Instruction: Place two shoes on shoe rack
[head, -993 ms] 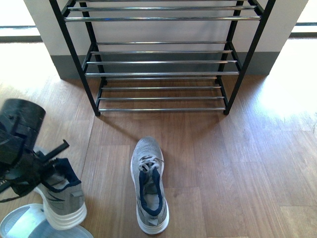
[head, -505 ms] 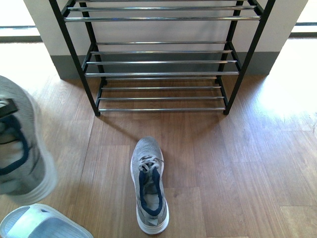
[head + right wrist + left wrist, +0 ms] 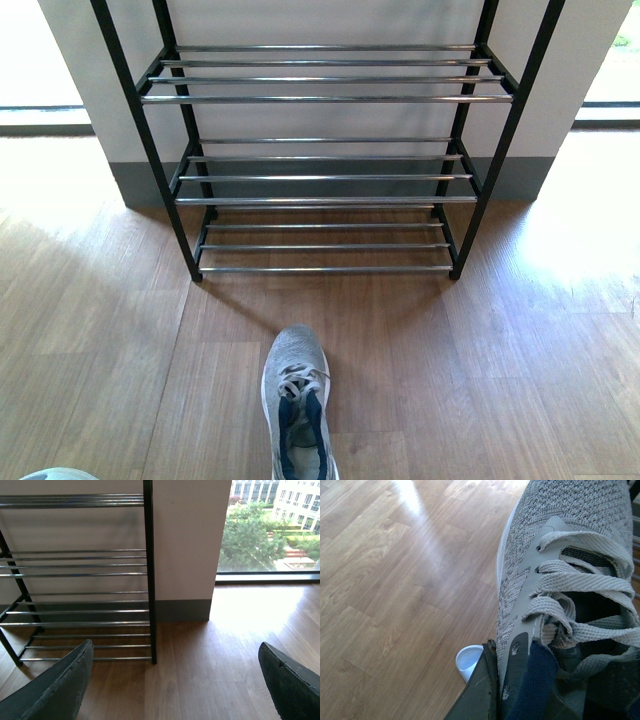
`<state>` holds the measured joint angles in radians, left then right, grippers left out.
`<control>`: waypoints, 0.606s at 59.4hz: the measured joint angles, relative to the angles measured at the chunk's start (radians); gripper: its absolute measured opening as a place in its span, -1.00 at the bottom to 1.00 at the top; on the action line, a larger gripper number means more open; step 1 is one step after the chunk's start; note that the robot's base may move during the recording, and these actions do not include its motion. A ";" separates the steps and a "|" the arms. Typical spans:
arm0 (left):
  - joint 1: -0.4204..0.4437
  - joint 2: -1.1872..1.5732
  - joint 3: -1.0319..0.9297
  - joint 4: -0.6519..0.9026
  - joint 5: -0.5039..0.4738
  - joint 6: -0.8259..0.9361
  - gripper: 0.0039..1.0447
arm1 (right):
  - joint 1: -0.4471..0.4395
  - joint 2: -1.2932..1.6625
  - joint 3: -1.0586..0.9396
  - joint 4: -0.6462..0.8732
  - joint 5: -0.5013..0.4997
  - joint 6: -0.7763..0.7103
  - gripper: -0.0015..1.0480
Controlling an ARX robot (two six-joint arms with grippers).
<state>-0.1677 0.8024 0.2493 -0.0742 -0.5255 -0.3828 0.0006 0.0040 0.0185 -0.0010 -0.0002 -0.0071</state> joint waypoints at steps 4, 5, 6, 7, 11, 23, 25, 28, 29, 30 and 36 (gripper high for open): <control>0.000 0.000 0.000 0.000 -0.004 0.002 -0.97 | 0.000 0.000 0.000 0.000 0.000 0.000 0.82; 0.000 0.000 0.000 0.000 -0.004 0.002 -0.97 | 0.000 0.000 0.000 0.000 0.000 0.000 0.82; 0.000 0.000 0.000 0.000 -0.005 0.002 -0.97 | 0.000 0.000 0.000 0.000 0.000 0.000 0.82; 0.000 0.000 0.000 0.000 -0.004 0.002 -0.97 | 0.000 0.000 0.000 0.000 0.001 0.000 0.82; -0.002 0.000 0.000 0.000 0.003 0.002 -0.97 | 0.000 0.000 0.000 0.000 0.004 0.000 0.82; -0.002 0.000 0.000 0.000 0.009 0.002 -0.97 | 0.000 0.000 0.000 0.000 0.003 0.000 0.82; -0.002 0.000 0.000 0.000 0.006 0.002 -0.97 | 0.000 0.000 0.000 0.000 0.003 0.000 0.82; -0.002 0.002 0.000 0.000 0.005 0.003 -0.97 | 0.000 0.001 0.000 -0.001 0.003 0.000 0.82; -0.002 0.002 0.000 0.000 0.003 0.003 -0.97 | 0.000 0.001 0.000 0.000 0.003 0.000 0.82; -0.002 0.002 0.000 0.000 0.002 0.004 -0.97 | 0.000 0.001 0.000 0.000 0.003 0.000 0.82; 0.002 0.002 0.000 -0.001 -0.011 0.005 -0.97 | 0.000 0.001 0.000 0.000 -0.005 0.000 0.82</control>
<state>-0.1654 0.8040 0.2493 -0.0753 -0.5365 -0.3782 0.0006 0.0048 0.0185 -0.0013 -0.0048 -0.0071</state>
